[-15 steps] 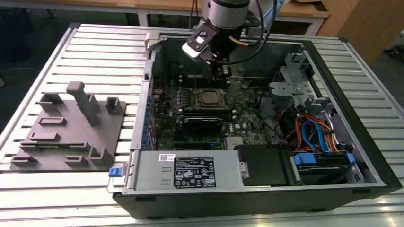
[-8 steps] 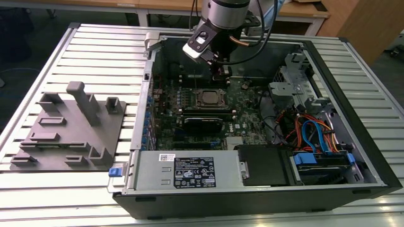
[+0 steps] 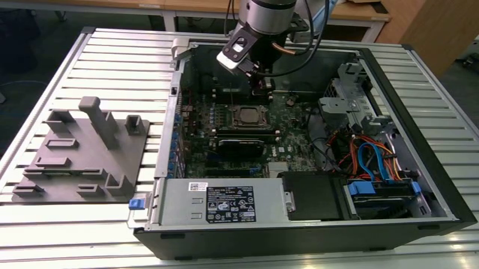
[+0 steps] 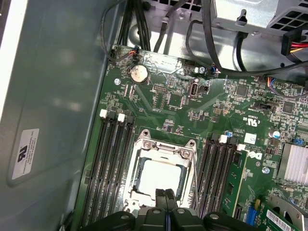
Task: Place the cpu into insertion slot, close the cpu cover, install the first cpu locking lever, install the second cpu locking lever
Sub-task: 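Install the first cpu locking lever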
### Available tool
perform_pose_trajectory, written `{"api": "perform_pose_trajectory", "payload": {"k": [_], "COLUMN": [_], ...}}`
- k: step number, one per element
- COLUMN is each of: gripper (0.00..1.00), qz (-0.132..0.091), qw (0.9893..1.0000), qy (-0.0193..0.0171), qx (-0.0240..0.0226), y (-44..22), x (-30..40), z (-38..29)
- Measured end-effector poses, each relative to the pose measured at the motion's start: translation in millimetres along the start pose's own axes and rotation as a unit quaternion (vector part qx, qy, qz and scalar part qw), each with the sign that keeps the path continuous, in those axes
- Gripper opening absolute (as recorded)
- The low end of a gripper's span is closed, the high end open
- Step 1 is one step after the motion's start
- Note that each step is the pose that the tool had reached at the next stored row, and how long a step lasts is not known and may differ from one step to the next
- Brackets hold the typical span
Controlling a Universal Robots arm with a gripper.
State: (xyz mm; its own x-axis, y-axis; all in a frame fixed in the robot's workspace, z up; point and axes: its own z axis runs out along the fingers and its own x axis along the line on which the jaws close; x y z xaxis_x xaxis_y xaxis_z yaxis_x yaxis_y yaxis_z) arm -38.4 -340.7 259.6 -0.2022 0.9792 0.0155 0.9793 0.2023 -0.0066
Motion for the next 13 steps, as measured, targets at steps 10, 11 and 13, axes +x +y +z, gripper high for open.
{"api": "perform_pose_trajectory", "payload": {"k": [10,11,13], "gripper": [0.10,0.10,0.10], "qz": [-0.044,-0.044,-0.045], "qw": [0.9990,0.9990,0.9990], "qy": [-0.0003,-0.0003,-0.0003], "qx": [0.0007,0.0007,0.0007], "y": [0.0,0.0,0.0], "x": [0.0,0.0,0.0], "z": [0.0,0.0,0.0]}}
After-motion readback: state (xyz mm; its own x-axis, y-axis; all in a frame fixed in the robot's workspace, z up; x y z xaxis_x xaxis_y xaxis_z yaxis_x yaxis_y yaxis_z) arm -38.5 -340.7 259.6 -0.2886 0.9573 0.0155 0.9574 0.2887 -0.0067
